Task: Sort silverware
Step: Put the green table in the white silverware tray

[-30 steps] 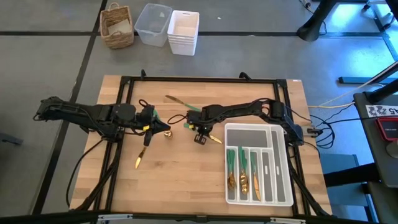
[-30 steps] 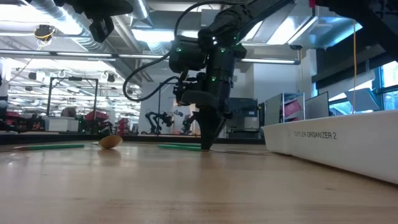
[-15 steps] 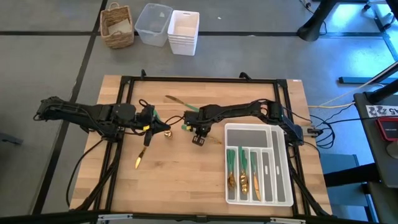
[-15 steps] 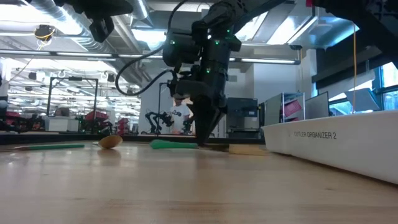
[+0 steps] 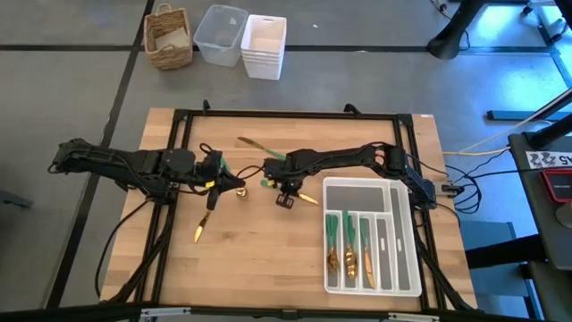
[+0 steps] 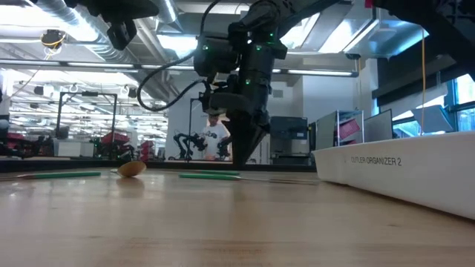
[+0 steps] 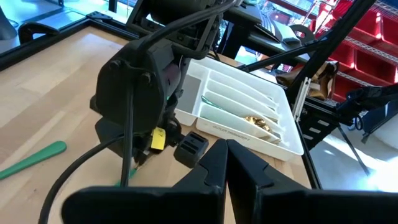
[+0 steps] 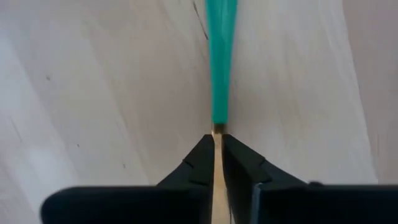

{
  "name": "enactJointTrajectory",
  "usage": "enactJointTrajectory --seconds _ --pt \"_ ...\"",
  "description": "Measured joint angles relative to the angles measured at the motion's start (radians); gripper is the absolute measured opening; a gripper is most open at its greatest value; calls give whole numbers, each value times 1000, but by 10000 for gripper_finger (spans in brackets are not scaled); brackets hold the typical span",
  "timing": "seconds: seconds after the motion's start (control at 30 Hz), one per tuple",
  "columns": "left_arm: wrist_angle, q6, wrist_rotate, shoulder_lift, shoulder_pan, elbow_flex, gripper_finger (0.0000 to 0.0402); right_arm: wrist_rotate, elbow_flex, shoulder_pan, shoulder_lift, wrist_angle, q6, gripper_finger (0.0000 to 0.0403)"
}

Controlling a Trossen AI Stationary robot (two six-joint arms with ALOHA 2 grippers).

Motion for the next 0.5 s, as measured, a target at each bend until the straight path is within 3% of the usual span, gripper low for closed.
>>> enactJointTrajectory --seconds 0.2,0.33,0.5 --pt "0 -4 0 0 0 0 0 -11 2 0 18 74 -49 75" --pt "0 -4 0 0 0 0 0 55 1 -2 32 85 -55 105" --pt "-2 -3 0 1 0 1 0 44 2 -2 48 99 -82 117"
